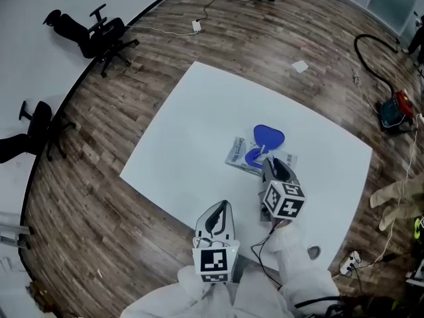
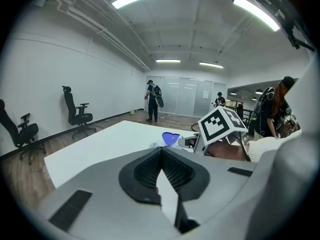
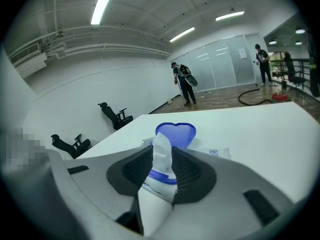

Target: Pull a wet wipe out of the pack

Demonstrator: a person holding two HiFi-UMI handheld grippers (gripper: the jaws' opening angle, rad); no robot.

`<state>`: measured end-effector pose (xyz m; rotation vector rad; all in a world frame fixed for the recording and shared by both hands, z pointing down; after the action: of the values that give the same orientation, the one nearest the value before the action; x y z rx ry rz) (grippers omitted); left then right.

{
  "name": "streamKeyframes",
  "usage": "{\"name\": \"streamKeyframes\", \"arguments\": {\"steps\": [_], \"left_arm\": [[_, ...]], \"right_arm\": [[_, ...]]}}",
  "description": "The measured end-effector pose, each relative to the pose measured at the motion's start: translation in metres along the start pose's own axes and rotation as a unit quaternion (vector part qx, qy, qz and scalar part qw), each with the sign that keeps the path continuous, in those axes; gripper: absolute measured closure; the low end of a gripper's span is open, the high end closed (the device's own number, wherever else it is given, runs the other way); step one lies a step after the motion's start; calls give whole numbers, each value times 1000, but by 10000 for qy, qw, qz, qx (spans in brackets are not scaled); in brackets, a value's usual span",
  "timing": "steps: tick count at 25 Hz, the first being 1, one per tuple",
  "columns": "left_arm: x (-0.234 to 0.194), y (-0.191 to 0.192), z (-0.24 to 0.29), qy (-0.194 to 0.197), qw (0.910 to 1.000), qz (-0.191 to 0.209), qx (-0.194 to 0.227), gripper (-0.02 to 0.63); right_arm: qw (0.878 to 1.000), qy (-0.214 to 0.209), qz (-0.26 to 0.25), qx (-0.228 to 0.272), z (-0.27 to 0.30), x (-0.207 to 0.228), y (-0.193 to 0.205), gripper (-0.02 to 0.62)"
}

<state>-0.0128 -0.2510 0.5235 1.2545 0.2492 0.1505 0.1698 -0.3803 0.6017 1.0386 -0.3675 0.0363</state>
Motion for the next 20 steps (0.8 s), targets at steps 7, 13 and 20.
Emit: {"name": "streamKeyframes", "arguments": {"steps": [7, 13, 20], "left_arm": [[-8, 1, 3, -126, 9999, -79, -12, 609], [-12, 5, 3, -186, 9998, -101, -32, 609], [-16, 5, 4, -237, 9996, -125, -57, 609]], "right_arm": [[9998, -6, 26, -184, 11, 2, -2, 494], [9997, 3, 62, -232, 15, 1, 2, 495], [9997, 81, 52, -228, 15, 2, 2, 537]]}}
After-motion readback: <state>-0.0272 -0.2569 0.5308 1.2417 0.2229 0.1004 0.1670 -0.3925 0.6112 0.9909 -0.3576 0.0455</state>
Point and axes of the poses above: the fingertips, and each gripper's own axes: z forward along the fingers, x to its right, y out of its underside, the point moved 8 cm from there along -z, backward along the fingers, and after that the axes turned 3 degrees about x, right-handed, at the moved point
